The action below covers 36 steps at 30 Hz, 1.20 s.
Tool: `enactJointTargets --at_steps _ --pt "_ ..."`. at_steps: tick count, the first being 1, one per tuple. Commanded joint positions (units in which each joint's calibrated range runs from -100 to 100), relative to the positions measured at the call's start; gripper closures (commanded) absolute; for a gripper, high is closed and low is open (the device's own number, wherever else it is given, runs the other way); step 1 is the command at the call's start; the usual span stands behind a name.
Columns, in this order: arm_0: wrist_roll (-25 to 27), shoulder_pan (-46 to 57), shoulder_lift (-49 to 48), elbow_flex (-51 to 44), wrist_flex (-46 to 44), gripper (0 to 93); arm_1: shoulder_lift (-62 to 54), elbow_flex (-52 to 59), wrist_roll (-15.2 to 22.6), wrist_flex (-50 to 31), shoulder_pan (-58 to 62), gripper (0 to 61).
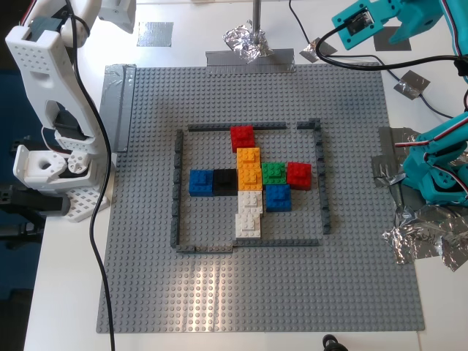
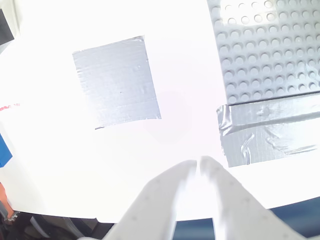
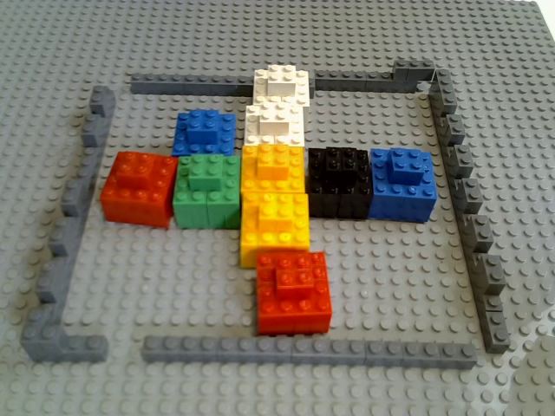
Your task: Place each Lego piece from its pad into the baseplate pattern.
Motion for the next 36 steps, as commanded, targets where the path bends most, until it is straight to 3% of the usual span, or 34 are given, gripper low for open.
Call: enactJointTargets --at_steps 1,8,19,36 --pt "0.4 6.3 -1.6 -2.2 0.7 78.8 -1.1 -4.5 0.6 0.7 -0.5 61.2" --pt "3.5 12.6 -0.6 -2.4 -2.6 78.8 -1.2 -4.5 0.6 1.1 -0.5 61.2" --pt "5.3 17.1 9.3 -8.4 -3.3 78.8 -1.3 -4.9 0.5 1.4 -0.5 61.2" --pt "4.9 18.2 16.9 -12.3 -3.4 78.8 -1.3 -5.3 0.4 2.0 -0.7 61.2"
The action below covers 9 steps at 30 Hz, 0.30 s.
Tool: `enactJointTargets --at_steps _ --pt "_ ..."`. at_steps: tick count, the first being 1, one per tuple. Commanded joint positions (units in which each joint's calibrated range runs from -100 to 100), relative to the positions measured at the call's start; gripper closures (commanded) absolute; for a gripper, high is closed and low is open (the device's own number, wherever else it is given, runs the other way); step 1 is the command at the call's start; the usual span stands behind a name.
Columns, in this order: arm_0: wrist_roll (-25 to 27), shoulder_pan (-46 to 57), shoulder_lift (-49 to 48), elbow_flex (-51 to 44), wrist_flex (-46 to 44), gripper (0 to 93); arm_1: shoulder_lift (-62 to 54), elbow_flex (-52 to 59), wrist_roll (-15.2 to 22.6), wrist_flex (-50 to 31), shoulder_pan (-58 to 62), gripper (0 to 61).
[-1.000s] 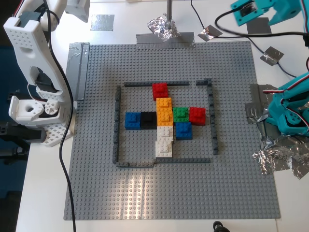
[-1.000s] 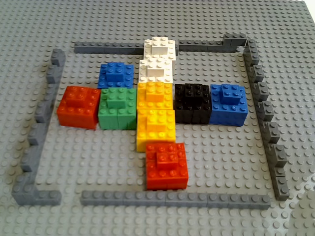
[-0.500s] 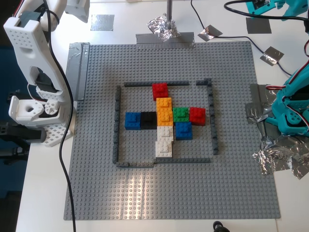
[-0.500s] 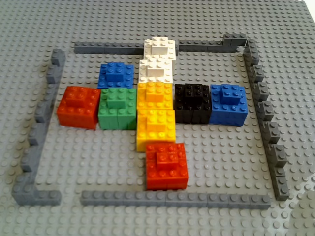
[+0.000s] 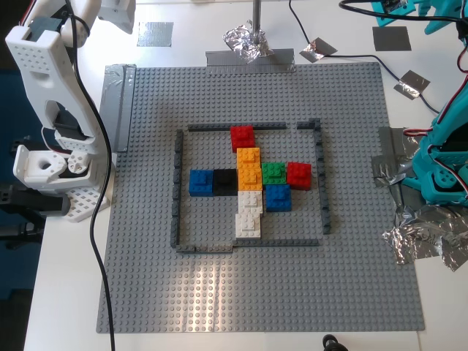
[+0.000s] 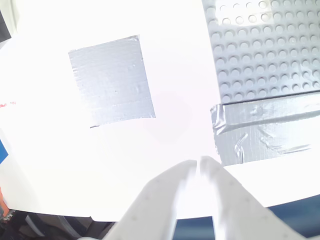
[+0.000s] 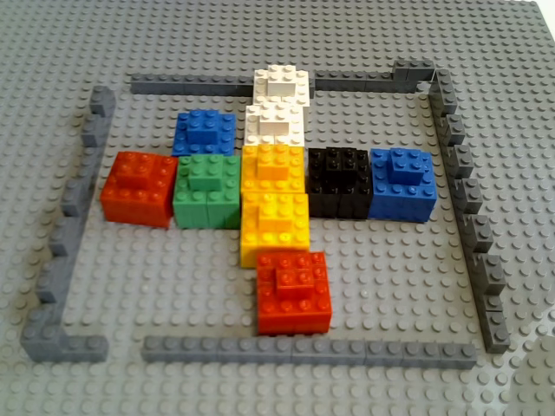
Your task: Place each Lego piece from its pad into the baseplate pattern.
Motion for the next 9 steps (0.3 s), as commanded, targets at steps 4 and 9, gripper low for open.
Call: enactJointTargets --at_steps 4,9 --pt "0.0 0.5 0.0 -2.6 0.4 78.8 -1.3 -4.3 -0.1 0.3 -0.7 61.2" --pt "0.0 0.5 0.0 -2.6 0.4 78.8 -1.3 -4.3 -0.1 0.3 -0.7 61.2"
